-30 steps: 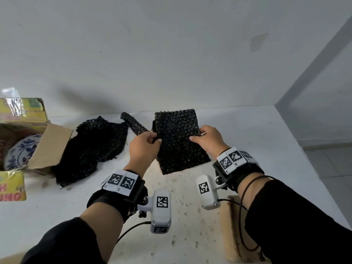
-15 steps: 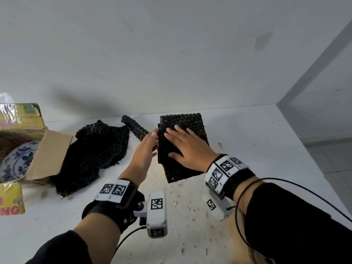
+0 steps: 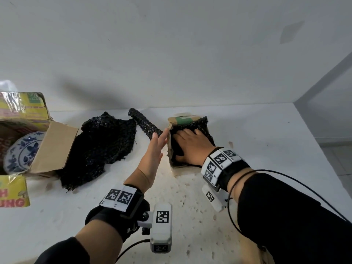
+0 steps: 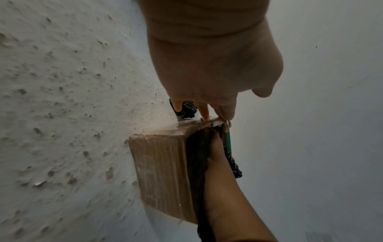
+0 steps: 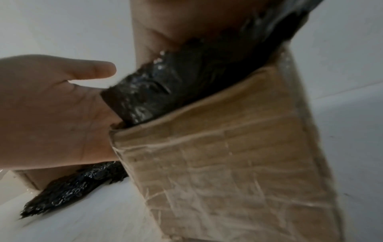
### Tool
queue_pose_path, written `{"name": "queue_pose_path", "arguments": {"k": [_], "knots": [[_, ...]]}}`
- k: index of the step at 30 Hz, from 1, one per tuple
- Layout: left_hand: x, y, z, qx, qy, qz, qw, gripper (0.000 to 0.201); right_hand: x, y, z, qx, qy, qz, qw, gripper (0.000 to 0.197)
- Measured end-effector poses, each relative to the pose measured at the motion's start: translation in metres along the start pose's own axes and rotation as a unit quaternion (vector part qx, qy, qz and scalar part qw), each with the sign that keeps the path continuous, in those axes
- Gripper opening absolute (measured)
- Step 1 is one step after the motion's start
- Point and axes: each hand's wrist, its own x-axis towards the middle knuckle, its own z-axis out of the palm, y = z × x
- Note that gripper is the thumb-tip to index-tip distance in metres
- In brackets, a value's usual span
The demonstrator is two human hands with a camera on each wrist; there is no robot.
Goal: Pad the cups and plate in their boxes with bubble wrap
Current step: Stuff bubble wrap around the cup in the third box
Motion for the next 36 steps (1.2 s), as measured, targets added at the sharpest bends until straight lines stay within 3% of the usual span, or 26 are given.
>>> {"name": "queue_pose_path", "arguments": {"k": [4, 8, 10, 13, 18, 23, 25, 28, 30, 34, 36], "knots": [[0.001, -0.006, 0.0, 0.021, -0.002, 0.0, 1.0, 0.06, 0.009, -0.012, -0.003, -0.015, -0.009, 0.03, 0.999, 0.068], [0.001, -0.005, 0.001, 0.038, -0.008, -0.003, 0.999, 0.06, 0.002, -0.008, -0.011, 0.041, -0.018, 0.015, 0.999, 0.057], [0.002, -0.005, 0.0, 0.044, -0.006, -0.005, 0.999, 0.062, 0.001, -0.001, -0.02, 0.127, -0.061, 0.015, 0.99, 0.057], [0.002, -0.003, 0.0, 0.043, -0.007, 0.0, 0.999, 0.06, 0.002, 0.007, -0.03, 0.196, -0.126, 0.022, 0.972, 0.075], [-0.001, -0.002, 0.003, 0.044, 0.0, 0.008, 0.999, 0.064, -0.001, -0.001, -0.016, 0.014, -0.046, -0.01, 0.999, 0.071], [-0.005, 0.001, 0.008, 0.041, 0.018, -0.01, 0.999, 0.092, 0.0, -0.012, -0.01, -0.046, -0.003, 0.005, 0.999, 0.069], [-0.006, 0.004, 0.01, 0.04, 0.02, -0.018, 0.999, 0.097, -0.001, -0.011, -0.013, -0.026, -0.018, 0.003, 0.999, 0.066], [-0.007, 0.007, 0.013, 0.035, 0.025, -0.014, 0.999, 0.075, -0.005, -0.003, -0.027, 0.059, -0.067, -0.002, 0.996, 0.061], [-0.008, 0.008, 0.012, 0.037, 0.024, -0.014, 0.999, 0.077, -0.008, 0.003, -0.042, 0.085, -0.105, -0.005, 0.991, 0.062], [-0.008, 0.007, 0.011, 0.042, 0.015, -0.02, 0.999, 0.092, -0.016, 0.014, -0.065, -0.02, -0.156, -0.017, 0.987, 0.085], [-0.008, 0.007, 0.011, 0.044, 0.015, -0.02, 0.999, 0.093, -0.02, 0.015, -0.06, -0.072, -0.148, -0.032, 0.986, 0.083]]}}
